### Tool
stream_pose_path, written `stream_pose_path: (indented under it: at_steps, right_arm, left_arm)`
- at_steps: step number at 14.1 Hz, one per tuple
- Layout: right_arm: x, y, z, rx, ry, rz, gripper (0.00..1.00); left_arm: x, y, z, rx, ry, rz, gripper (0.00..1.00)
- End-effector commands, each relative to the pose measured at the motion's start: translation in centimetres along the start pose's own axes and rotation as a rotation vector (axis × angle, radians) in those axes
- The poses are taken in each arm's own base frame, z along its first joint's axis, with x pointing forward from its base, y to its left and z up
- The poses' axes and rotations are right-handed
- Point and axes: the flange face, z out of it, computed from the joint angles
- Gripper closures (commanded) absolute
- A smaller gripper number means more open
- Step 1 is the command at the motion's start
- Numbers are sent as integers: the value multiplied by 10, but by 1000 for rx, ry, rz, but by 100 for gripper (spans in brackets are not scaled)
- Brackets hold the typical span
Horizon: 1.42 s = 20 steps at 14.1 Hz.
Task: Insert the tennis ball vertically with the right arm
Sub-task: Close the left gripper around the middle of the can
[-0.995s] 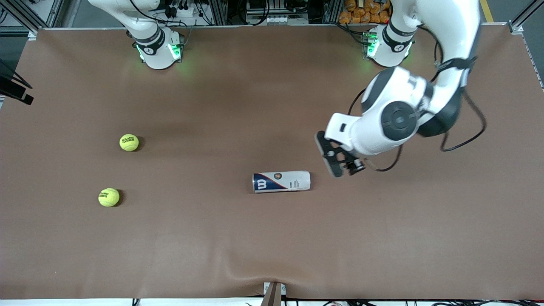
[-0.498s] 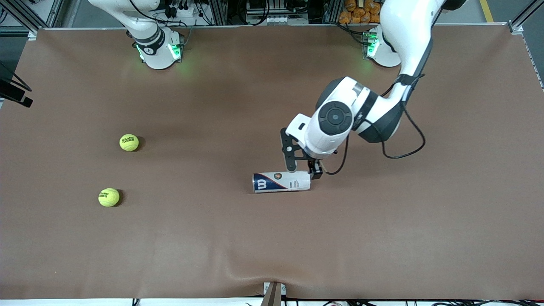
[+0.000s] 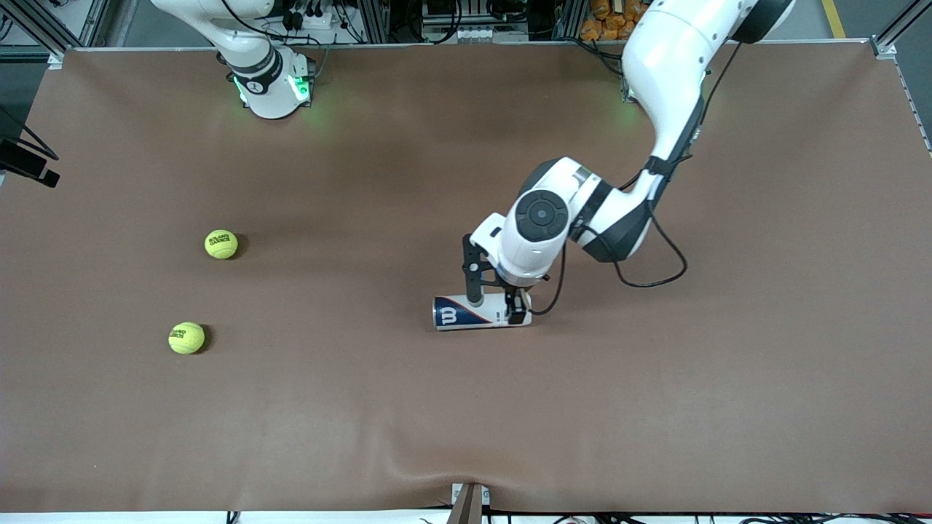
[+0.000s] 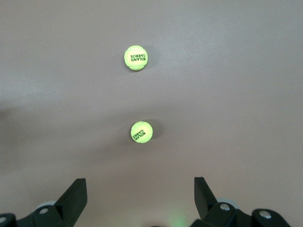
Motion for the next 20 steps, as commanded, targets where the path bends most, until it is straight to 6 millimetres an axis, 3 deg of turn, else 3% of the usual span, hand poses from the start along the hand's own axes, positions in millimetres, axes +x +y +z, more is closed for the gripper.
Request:
stream_pose_path:
  at_steps: [1, 6, 10, 14, 18, 20]
  right_arm:
    - [-2, 4, 1, 7, -5, 5, 0]
    - [-10, 13, -1, 10, -42, 19, 0]
    - [-11, 18, -2, 11, -40, 27, 0]
    - [-13, 12, 0, 10, -60, 15, 0]
    - [-25, 9, -10, 11, -75, 3, 0]
    - [-23, -2, -10, 10, -66, -18, 0]
  left_arm:
    - [4, -12, 11, 50, 12, 37, 0]
    - [11, -4, 47, 47, 8, 34, 0]
    - [7, -3, 58, 49, -21, 38, 0]
    - [9, 0, 73, 55, -28, 31, 0]
    - [7, 3, 86, 54, -37, 24, 0]
    - [6, 3, 90, 63, -53, 40, 0]
